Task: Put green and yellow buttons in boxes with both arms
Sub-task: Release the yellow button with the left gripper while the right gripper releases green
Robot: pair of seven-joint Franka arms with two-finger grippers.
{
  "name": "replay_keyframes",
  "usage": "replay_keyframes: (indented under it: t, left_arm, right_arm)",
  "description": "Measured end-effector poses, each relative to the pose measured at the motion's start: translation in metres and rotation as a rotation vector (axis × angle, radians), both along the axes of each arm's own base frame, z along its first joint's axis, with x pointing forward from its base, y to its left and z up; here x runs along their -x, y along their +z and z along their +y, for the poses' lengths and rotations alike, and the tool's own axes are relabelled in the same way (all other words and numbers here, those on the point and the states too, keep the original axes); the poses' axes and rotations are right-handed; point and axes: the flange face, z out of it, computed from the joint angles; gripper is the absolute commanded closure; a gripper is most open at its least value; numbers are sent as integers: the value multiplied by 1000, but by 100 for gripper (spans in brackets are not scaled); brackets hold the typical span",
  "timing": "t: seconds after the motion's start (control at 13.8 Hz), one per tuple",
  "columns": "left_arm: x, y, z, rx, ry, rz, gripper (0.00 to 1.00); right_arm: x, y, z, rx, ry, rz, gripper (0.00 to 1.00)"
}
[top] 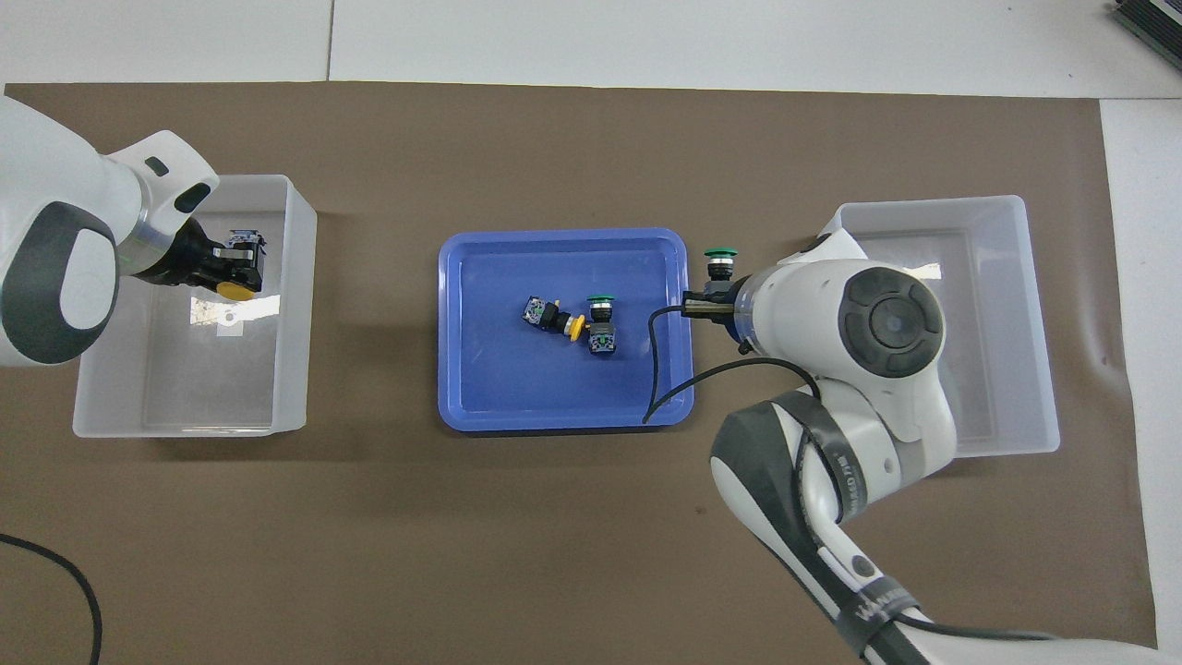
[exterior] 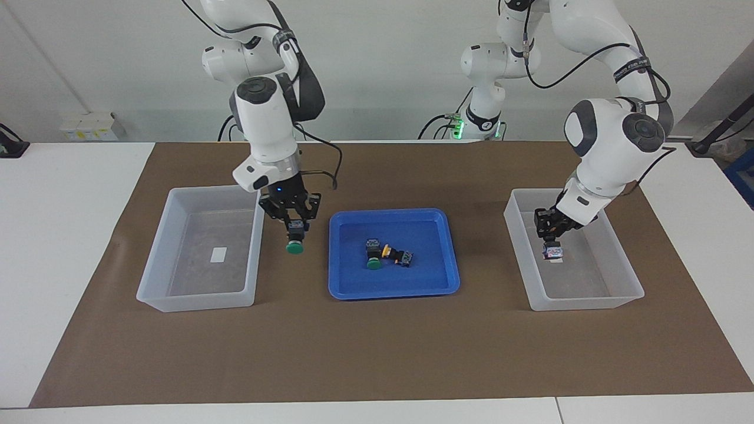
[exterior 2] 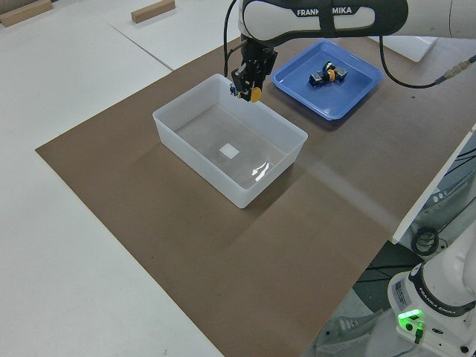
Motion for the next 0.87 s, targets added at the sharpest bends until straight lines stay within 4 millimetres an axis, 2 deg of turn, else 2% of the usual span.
replay_keyframes:
  t: [0.07,0.14,0.22,0.43,0.65,0.72,0.87]
  left_arm:
    - [0,0,0,0,0,0,75]
    - [0,0,0,0,0,0,69]
    - [0,1,0,0,-1,-1,45]
    - [1,3,0,1,-2,-4,39]
    - [1,6,-1,1,-2,-8,40]
    - [1,7,-1,1,-3,-10,42]
    - [2,9,-2,3,-4,-14,44]
  right_arm:
    - [1,4,-20,12,18,9,100]
    - [4,5,-37,22,37,14,100]
    - [6,4,-53,31,56,18,100]
    - [9,0,-110,57,117,29,100]
    - [9,-3,-164,72,132,35,100]
    - [11,-5,-178,73,128,40,100]
    - [12,-13,-191,72,113,56,100]
